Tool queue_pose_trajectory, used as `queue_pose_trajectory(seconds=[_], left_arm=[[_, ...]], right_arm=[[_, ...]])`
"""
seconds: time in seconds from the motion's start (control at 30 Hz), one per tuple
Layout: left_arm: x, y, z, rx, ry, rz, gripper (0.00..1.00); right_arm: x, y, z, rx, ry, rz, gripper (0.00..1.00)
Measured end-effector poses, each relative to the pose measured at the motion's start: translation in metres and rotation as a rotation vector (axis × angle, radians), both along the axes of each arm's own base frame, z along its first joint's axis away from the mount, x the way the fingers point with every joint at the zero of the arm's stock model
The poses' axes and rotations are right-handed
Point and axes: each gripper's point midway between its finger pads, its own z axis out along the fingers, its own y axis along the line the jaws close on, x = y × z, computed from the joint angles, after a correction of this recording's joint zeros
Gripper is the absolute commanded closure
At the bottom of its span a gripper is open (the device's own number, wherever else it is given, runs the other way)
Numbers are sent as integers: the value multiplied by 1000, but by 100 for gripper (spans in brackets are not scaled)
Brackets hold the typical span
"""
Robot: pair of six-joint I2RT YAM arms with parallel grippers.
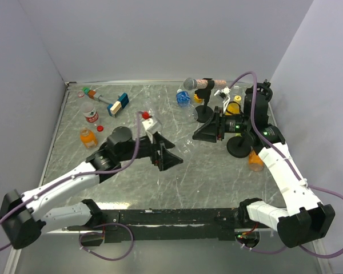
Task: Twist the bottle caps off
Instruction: Pass from the right arm to the left
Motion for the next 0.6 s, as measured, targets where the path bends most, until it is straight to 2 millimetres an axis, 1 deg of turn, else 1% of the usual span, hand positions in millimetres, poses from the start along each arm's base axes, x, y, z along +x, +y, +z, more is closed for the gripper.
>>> queue_pose_trajectory(seconds=[0.17,0.27,0.37,0.4,0.5,0.6], left_arm=[[-2,-20,-43,135,59,-67,3],[-6,-28,-54,172,68,-95,3],[-10,-30,-55,175,67,-107,1],[-10,-32,-52,164,58,-109,2],[-10,-34,-42,122,25,-108,8],[-10,-35,-36,82,2,-109,19]], right_arm=[[-2,-1,-7,-25,-15,7,100],[-2,-2,-10,-29,-19,7,100],[-3,-2,-14,-32,-12,8,100],[-3,-2,-15,-33,-10,8,100],[-3,-2,-17,-34,-3,9,100],[-3,-2,-18,-34,-2,10,100]])
